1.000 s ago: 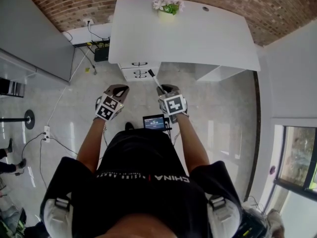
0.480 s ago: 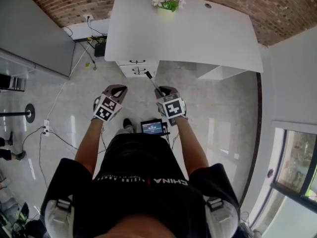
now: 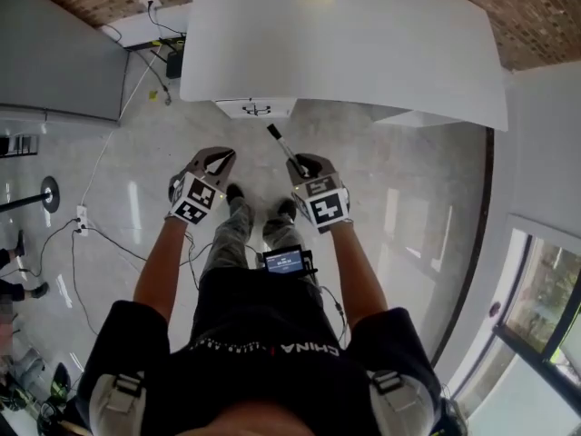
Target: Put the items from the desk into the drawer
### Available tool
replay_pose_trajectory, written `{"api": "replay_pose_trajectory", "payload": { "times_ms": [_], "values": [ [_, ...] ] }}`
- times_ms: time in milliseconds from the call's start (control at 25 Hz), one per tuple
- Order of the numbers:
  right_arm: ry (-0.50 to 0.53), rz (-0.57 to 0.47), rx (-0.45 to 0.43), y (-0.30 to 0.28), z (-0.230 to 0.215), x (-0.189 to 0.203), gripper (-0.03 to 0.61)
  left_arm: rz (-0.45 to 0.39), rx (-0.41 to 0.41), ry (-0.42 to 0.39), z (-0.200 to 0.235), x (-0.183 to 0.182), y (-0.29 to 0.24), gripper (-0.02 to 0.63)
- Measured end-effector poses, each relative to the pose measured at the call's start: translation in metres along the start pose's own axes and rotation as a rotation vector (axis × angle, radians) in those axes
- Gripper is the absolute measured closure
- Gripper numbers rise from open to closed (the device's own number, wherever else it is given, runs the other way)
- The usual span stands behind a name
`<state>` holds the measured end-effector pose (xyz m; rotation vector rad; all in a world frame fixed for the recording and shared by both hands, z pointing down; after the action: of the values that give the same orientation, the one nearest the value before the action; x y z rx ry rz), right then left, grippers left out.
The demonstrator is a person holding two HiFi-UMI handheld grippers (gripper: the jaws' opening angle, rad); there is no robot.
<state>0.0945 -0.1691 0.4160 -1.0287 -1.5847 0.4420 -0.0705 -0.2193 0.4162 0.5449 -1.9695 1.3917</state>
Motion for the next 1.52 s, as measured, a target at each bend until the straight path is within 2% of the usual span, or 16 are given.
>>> {"api": "replay_pose_trajectory", "payload": {
  "times_ms": [360, 640, 800, 920, 1040, 1280, 1480, 1520],
  "values": [
    [0.039, -0.07, -0.064, -0.118, -0.035, 0.014, 0.505, -0.097, -0.095, -0.098, 0.056, 0.068, -0.111, 0.6],
    [0.158, -0.103, -0.056, -0.213, -0.069, 0.046, 0.505, -0.16, -0.1, -0.101, 0.065, 0.135, -0.199, 0.601],
    [0.218, -0.15, -0.053, -0.251, -0.091, 0.06, 0.505, -0.194, -0.119, -0.166, 0.068, 0.155, -0.237, 0.601],
    [0.246, -0.184, -0.019, -0.277, -0.109, 0.07, 0.505, -0.205, -0.155, -0.229, 0.074, 0.168, -0.264, 0.601],
    [0.253, -0.217, -0.004, -0.297, -0.119, 0.078, 0.505, -0.215, -0.184, -0.278, 0.078, 0.176, -0.278, 0.601],
    [0.285, -0.268, -0.036, -0.314, -0.127, 0.093, 0.505, -0.275, -0.24, -0.368, 0.079, 0.174, -0.28, 0.6],
    [0.305, -0.295, -0.06, -0.309, -0.125, 0.097, 0.505, -0.219, -0.293, -0.452, 0.084, 0.172, -0.278, 0.594],
    [0.306, -0.297, -0.065, -0.307, -0.125, 0.096, 0.505, -0.198, -0.292, -0.469, 0.085, 0.172, -0.28, 0.569]
  ]
}}
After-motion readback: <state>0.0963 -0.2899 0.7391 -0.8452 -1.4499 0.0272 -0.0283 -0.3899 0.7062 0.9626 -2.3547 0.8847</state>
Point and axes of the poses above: the fingertips, and each gripper's own axes: y backward along the fingers, z to its left, x out of its underside, the point moved 4 cm from there along y, backward along the fingers, and after that the axes turned 9 degrees about -y, right-handed, at the moved point
